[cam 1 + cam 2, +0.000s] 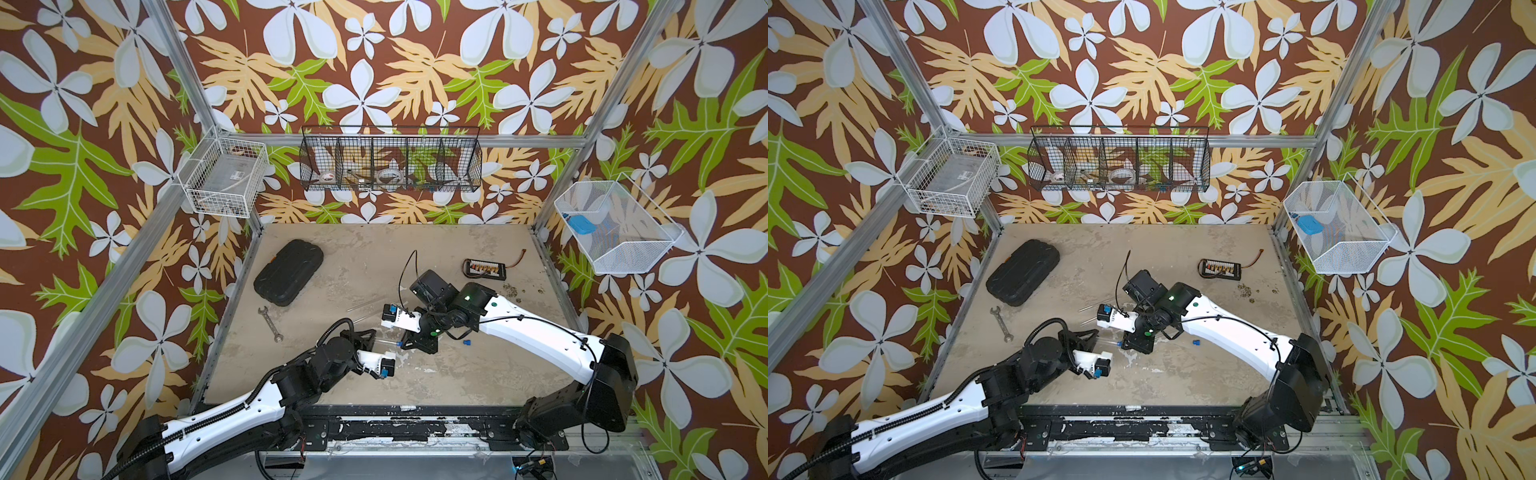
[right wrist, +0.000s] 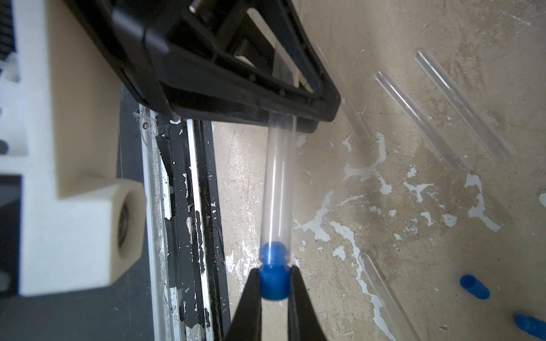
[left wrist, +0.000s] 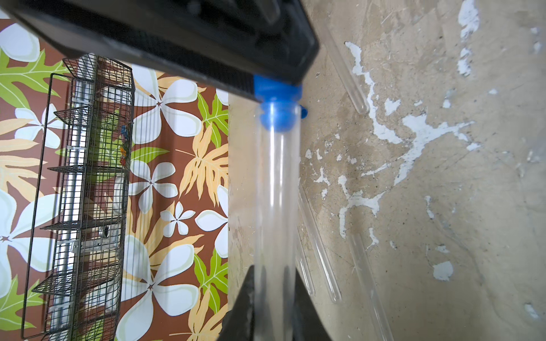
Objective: Insert stoppers into test tubes
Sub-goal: Insert the stopper into the test tube.
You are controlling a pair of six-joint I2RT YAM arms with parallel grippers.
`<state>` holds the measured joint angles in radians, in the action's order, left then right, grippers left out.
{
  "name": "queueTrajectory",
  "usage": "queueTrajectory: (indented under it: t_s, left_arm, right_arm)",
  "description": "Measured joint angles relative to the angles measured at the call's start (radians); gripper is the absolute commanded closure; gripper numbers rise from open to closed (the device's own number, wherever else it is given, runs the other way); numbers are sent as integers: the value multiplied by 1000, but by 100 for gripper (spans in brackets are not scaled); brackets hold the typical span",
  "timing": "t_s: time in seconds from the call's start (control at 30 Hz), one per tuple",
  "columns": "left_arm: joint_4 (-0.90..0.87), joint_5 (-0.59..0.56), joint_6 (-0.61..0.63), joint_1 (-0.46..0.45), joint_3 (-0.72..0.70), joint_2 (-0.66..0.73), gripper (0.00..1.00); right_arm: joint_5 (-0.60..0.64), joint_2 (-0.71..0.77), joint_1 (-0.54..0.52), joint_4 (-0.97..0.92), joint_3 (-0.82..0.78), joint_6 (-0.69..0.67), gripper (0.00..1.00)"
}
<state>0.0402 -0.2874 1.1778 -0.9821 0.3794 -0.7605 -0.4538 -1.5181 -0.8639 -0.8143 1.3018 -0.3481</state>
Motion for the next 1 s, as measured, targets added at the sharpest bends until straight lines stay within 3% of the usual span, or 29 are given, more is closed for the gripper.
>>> queueTrajectory:
  t_s: [0.77, 1.0]
  left_arm:
    - [22, 92, -3, 0, -6, -5, 100]
    - [-2, 118, -72, 0, 18, -32, 100]
  right_arm:
    - [-37, 36, 0, 6, -39, 60, 88]
    - [-42, 45, 0, 6, -50, 85, 88]
